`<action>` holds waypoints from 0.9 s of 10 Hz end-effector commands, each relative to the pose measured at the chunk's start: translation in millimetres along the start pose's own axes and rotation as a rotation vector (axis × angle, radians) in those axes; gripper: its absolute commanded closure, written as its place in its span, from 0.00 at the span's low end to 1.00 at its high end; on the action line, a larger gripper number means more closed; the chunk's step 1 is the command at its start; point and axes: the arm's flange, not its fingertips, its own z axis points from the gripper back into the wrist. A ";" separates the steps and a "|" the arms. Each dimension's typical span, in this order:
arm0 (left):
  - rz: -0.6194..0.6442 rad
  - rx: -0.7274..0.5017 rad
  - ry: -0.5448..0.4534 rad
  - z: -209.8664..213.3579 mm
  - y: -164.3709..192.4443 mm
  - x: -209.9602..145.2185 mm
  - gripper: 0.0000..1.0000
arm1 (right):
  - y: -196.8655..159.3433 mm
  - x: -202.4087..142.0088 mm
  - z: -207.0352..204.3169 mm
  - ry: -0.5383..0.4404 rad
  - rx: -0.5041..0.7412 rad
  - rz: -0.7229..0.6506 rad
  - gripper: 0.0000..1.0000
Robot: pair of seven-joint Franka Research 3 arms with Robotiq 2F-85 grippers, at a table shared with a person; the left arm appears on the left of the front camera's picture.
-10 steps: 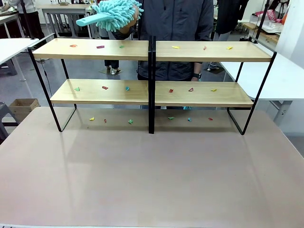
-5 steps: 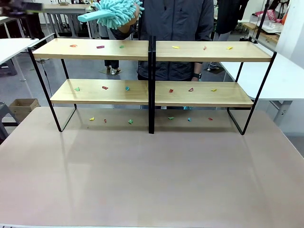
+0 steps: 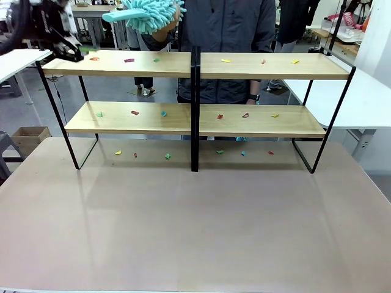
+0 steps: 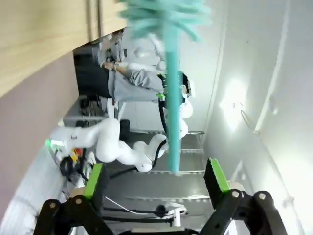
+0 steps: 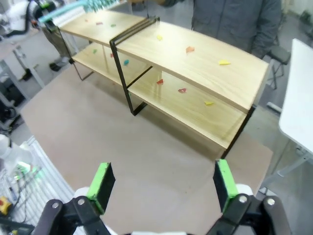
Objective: Clean the shelves.
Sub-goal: Pick up the Duster when the human hands it over.
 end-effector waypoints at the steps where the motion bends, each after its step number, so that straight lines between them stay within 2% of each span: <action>1: 0.026 0.092 0.050 -8.3 -27.7 -0.1 0.00 | -0.1 0.4 0.1 -0.002 0.006 0.002 0.00; 4: -0.010 0.048 0.041 -24.2 -35.3 23.8 0.00 | -0.1 0.4 0.1 -0.002 0.006 0.002 0.00; 7: -0.025 0.090 0.085 -52.7 -37.2 35.3 0.00 | -0.1 0.4 0.1 -0.002 0.006 0.002 0.00; 9: -0.040 0.121 0.075 -58.7 -37.3 39.1 0.00 | -0.1 0.4 0.1 -0.002 0.006 0.002 0.00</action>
